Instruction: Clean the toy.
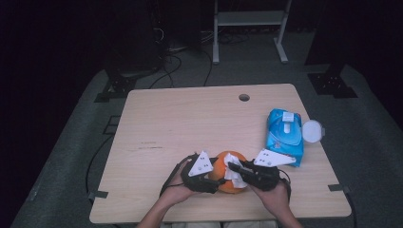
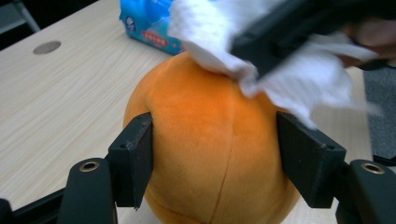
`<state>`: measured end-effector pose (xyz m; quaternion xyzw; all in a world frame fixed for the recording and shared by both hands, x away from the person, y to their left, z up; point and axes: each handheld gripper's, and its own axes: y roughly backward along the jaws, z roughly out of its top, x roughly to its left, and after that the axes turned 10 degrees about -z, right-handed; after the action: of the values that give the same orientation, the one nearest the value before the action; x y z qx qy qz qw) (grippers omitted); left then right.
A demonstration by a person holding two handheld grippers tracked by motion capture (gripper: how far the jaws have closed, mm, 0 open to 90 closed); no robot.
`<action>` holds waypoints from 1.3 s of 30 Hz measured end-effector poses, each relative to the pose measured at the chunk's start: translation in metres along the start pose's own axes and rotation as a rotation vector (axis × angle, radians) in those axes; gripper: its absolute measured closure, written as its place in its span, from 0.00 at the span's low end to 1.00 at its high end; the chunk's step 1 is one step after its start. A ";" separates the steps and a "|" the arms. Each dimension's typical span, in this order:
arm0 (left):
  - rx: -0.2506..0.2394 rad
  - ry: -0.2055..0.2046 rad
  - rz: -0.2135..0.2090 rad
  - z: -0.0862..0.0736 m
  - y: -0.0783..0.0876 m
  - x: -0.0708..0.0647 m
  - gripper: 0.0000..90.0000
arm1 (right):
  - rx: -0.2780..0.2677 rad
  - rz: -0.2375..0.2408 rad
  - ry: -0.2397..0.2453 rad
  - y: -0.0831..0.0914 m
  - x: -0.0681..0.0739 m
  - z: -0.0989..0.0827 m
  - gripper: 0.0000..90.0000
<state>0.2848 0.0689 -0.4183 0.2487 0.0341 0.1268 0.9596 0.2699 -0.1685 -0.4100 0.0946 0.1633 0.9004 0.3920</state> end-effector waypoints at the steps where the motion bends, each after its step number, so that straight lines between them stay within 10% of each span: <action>1: -0.010 0.013 0.003 0.000 0.001 0.002 0.31 | 0.007 -0.015 -0.005 0.001 -0.006 -0.002 0.87; 7: -0.035 0.231 -0.049 -0.008 -0.001 0.019 0.18 | 0.020 -0.049 -0.058 0.005 -0.018 -0.009 0.87; 12: 0.022 -0.009 -0.003 0.002 -0.002 0.000 0.40 | -0.003 0.042 0.003 0.001 0.011 0.002 0.87; 14: 0.019 -0.028 -0.005 0.003 -0.001 -0.003 0.40 | -0.005 0.042 0.027 0.001 0.014 0.006 0.87; 17: -0.004 -0.001 -0.007 0.001 -0.001 0.000 0.36 | -0.005 -0.007 0.014 0.004 0.000 0.005 0.87; 21: -0.033 0.131 -0.030 0.001 -0.008 0.006 0.20 | 0.001 -0.030 -0.052 0.008 -0.013 -0.002 0.87; 24: 0.001 0.025 0.015 0.001 -0.011 -0.002 0.34 | 0.007 0.010 0.001 0.003 0.006 0.002 0.87; 28: 0.004 0.004 -0.002 -0.001 -0.005 0.000 0.38 | 0.004 -0.020 0.009 0.004 -0.003 0.007 0.86; 31: -0.047 0.139 -0.021 -0.002 -0.005 0.008 0.26 | 0.053 -0.125 0.055 0.007 -0.015 0.001 0.87; 34: -0.055 0.263 -0.065 -0.006 -0.008 0.015 0.15 | 0.056 -0.080 -0.015 0.010 -0.019 -0.007 0.87; 39: -0.019 0.078 -0.012 -0.001 -0.007 0.003 0.36 | 0.031 0.014 -0.032 0.007 -0.003 -0.001 0.87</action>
<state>0.2888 0.0642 -0.4223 0.2341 0.0720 0.1309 0.9607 0.2671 -0.1755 -0.4081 0.1160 0.1705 0.8988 0.3868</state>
